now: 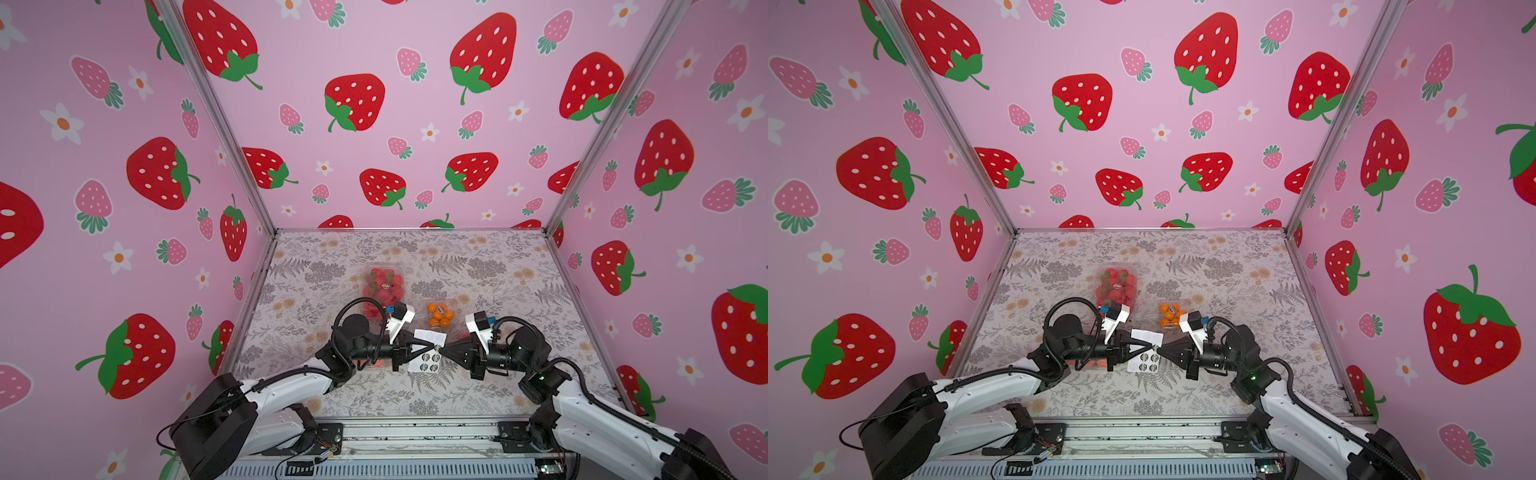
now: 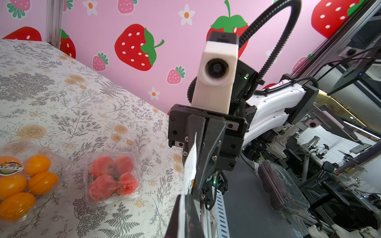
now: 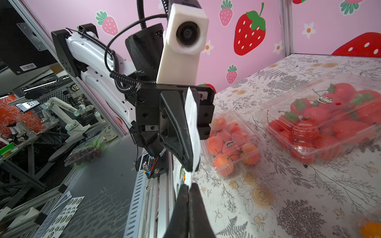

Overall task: Label fruit boxes
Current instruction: Adjust the label sticker.

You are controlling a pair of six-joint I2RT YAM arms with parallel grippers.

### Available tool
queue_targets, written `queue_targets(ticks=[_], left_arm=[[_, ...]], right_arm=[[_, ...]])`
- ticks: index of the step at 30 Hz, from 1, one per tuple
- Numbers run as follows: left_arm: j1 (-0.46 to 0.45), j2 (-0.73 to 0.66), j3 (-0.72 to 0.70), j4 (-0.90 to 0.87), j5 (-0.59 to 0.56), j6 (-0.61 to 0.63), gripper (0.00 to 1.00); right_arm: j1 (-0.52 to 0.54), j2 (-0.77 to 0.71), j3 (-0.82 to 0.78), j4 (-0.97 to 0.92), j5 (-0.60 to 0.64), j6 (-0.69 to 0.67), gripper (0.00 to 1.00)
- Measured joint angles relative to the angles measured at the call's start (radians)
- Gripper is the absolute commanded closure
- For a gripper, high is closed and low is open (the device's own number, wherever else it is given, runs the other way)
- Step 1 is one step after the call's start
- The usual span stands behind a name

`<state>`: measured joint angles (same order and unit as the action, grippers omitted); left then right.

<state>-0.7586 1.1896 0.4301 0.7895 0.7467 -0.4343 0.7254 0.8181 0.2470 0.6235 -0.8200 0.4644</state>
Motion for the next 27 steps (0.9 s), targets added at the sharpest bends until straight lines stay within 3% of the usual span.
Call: queue_targets(ticks=[3, 10, 19, 27], left_arm=[[0.01, 0.0, -0.008, 0.002, -0.003, -0.012, 1.0], [0.011, 0.0, -0.013, 0.018, -0.002, -0.019, 1.0], [0.004, 0.007, -0.013, 0.021, 0.006, -0.019, 1.0], [0.001, 0.011, -0.013, 0.015, 0.014, -0.018, 1.0]], right_arm=[[0.0, 0.004, 0.002, -0.007, -0.002, -0.014, 0.81], [0.0, 0.053, 0.012, -0.011, -0.011, -0.02, 0.9], [0.0, 0.071, 0.012, 0.016, -0.021, -0.016, 0.85], [0.0, 0.075, 0.013, 0.026, -0.019, -0.017, 1.0]])
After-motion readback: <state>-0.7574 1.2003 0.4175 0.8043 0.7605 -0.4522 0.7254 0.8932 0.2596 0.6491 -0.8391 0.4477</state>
